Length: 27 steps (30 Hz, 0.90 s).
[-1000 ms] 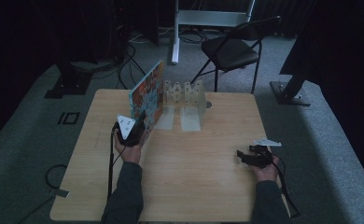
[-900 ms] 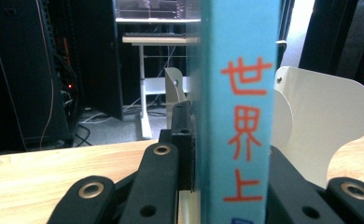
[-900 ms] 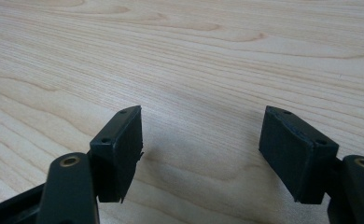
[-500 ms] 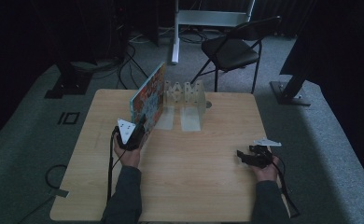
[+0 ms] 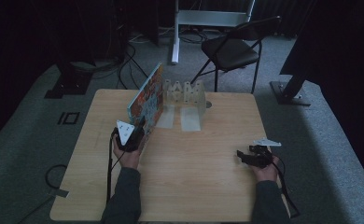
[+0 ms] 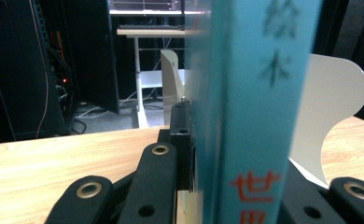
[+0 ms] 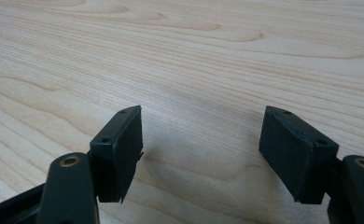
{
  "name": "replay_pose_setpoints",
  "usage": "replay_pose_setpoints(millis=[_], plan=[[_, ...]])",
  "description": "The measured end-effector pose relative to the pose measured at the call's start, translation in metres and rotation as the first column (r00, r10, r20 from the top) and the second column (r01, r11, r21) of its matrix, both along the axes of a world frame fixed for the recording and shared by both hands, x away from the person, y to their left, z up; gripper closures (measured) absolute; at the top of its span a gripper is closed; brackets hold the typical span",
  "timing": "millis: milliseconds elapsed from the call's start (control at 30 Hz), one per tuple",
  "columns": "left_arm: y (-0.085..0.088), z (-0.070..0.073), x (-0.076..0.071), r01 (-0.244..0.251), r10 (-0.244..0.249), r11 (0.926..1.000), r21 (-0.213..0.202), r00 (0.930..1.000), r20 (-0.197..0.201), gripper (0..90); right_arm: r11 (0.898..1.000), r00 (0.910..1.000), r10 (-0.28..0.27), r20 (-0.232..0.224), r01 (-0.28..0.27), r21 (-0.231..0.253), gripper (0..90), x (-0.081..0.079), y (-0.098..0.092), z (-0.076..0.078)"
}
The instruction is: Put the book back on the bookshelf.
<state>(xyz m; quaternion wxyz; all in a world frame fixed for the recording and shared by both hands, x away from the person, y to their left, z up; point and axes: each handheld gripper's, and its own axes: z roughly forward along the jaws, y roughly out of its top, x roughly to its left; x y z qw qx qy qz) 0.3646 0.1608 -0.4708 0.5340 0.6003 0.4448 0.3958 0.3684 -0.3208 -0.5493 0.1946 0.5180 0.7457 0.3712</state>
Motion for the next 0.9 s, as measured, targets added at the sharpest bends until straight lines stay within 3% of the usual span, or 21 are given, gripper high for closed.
replay_pose_setpoints(millis=[333,500,633,767,900], plan=[[0.002,-0.008,0.001,0.022,-0.022,0.9997,-0.009,0.9995,-0.022,79.1,1.0,1.0,0.0,0.0,0.0,-0.001,29.9,0.0,0.0,0.0],[0.004,-0.008,0.004,0.058,-0.058,0.9973,-0.046,0.9983,-0.004,75.9,1.0,1.0,0.001,0.0,-0.001,-0.001,29.8,0.0,0.0,0.0],[0.003,-0.009,0.009,0.072,-0.072,0.9969,-0.033,0.9973,-0.01,68.6,1.0,1.0,0.001,0.0,-0.001,-0.001,29.7,0.0,0.0,0.0],[0.002,-0.014,0.011,0.092,-0.093,0.995,-0.037,0.9956,-0.01,68.7,1.0,1.0,0.002,0.0,-0.002,0.0,29.7,0.0,0.0,0.0],[0.001,-0.014,0.01,0.074,-0.074,0.997,-0.023,0.9972,-0.008,72.9,1.0,1.0,0.002,0.0,-0.002,0.0,29.7,0.0,0.0,0.0]])
